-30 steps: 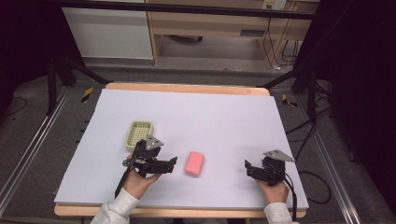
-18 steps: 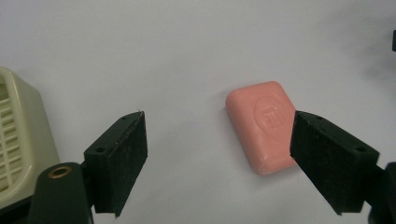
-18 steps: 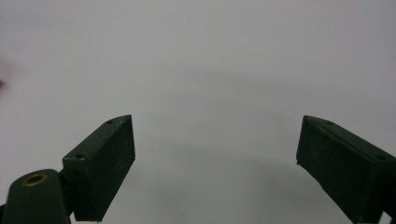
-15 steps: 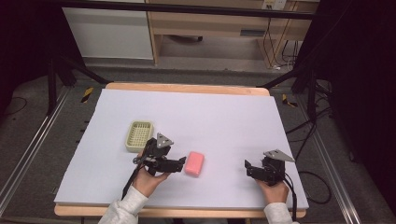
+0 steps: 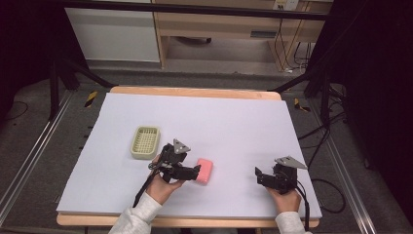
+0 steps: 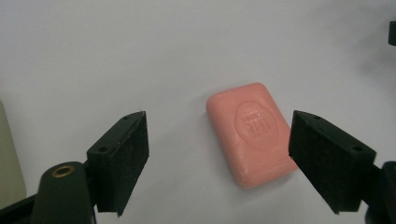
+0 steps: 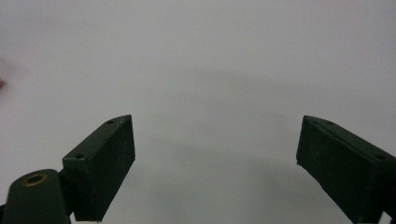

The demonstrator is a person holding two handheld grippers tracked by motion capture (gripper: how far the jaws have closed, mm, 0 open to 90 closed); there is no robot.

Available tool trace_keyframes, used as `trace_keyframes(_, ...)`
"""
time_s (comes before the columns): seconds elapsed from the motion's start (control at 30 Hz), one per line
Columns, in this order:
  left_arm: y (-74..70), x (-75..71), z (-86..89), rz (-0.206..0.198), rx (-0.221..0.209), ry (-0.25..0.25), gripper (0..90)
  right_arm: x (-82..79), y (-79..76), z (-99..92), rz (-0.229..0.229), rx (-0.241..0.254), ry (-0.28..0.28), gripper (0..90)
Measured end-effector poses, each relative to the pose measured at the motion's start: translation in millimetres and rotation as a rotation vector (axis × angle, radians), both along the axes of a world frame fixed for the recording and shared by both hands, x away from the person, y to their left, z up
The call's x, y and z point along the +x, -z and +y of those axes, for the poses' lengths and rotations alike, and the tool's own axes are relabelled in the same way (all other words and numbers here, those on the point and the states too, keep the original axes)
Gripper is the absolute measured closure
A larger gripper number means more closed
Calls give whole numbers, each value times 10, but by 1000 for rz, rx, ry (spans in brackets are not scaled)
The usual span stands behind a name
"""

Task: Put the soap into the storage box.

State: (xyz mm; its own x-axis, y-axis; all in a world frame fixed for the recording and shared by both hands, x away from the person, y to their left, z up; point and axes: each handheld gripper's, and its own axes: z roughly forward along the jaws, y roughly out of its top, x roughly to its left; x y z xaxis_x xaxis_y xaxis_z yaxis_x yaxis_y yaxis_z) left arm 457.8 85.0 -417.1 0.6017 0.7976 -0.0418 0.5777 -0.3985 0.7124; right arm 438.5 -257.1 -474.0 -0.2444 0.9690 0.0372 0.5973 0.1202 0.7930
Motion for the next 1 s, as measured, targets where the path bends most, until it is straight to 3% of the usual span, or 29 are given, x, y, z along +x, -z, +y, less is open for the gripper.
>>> trace_keyframes(0.4, 83, 74, -146, 40, 23, 11, 206, 3, 1, -1, -1, 1, 0, 118)
trace_keyframes(1.0, 195, 118, -342, 67, 32, 21, 198, 4, -1, 2, 0, 5, 1, 118)
